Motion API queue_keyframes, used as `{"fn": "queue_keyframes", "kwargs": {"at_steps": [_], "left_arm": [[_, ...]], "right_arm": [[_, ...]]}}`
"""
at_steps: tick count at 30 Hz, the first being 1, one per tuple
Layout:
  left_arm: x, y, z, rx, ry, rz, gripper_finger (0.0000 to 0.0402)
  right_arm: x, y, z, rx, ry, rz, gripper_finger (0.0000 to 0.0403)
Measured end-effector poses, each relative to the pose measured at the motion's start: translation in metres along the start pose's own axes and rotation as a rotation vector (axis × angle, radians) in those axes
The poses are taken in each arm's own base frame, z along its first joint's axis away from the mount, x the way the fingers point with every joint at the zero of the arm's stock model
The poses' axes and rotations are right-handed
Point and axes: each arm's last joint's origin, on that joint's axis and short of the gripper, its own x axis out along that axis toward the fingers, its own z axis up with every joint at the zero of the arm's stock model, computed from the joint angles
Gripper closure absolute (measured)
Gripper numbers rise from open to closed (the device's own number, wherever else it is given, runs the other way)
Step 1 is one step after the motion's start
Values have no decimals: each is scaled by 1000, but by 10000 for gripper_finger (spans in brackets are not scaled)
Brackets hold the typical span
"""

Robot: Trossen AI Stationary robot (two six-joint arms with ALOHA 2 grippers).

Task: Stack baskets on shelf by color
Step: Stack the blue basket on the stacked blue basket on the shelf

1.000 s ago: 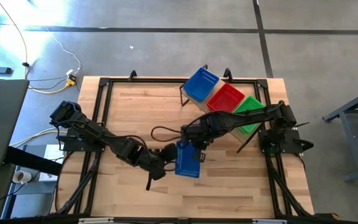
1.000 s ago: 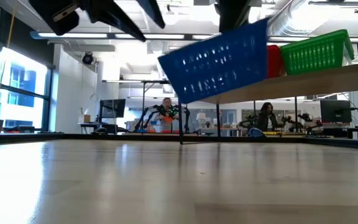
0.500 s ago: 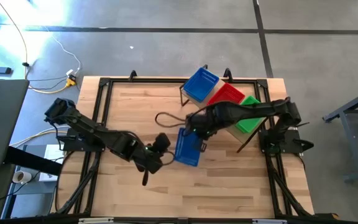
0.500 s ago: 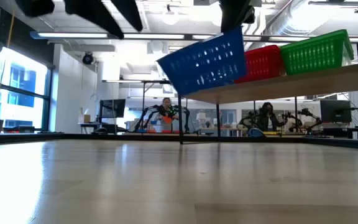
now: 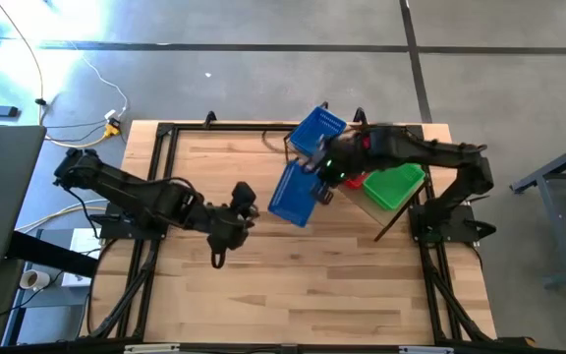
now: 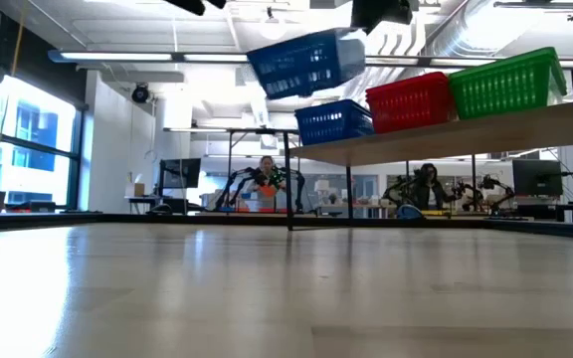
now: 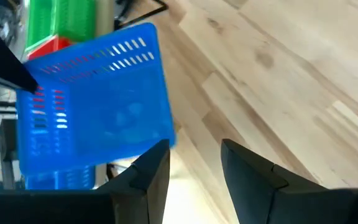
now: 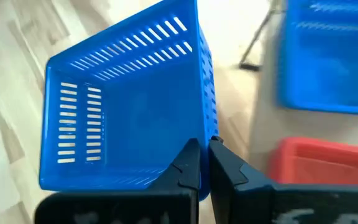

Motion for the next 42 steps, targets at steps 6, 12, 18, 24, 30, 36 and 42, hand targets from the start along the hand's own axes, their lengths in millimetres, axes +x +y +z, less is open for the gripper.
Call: {"fn": "queue_keyframes", "kwargs": {"at_steps": [6, 12, 18, 24, 30, 36, 42], "left_arm": [[-4, 17, -14, -93, 12, 40, 268], [0, 34, -31, -208, 58, 77, 268], [3, 47, -44, -285, 80, 94, 268], [7, 57, -57, -340, 120, 121, 268], [10, 67, -69, -379, 158, 144, 268], [12, 75, -81, -417, 192, 166, 268], [14, 83, -90, -452, 206, 196, 268]], "right_arm": [[-24, -45, 10, 62, -72, 8, 403], [-42, -97, 20, 117, -149, 66, 403], [-45, -148, 27, 159, -179, 143, 403], [-50, -189, 26, 220, -218, 178, 403], [-57, -218, 21, 257, -244, 239, 403], [-45, -233, 19, 301, -185, 282, 403], [-23, -240, 20, 316, -87, 297, 403]]}}
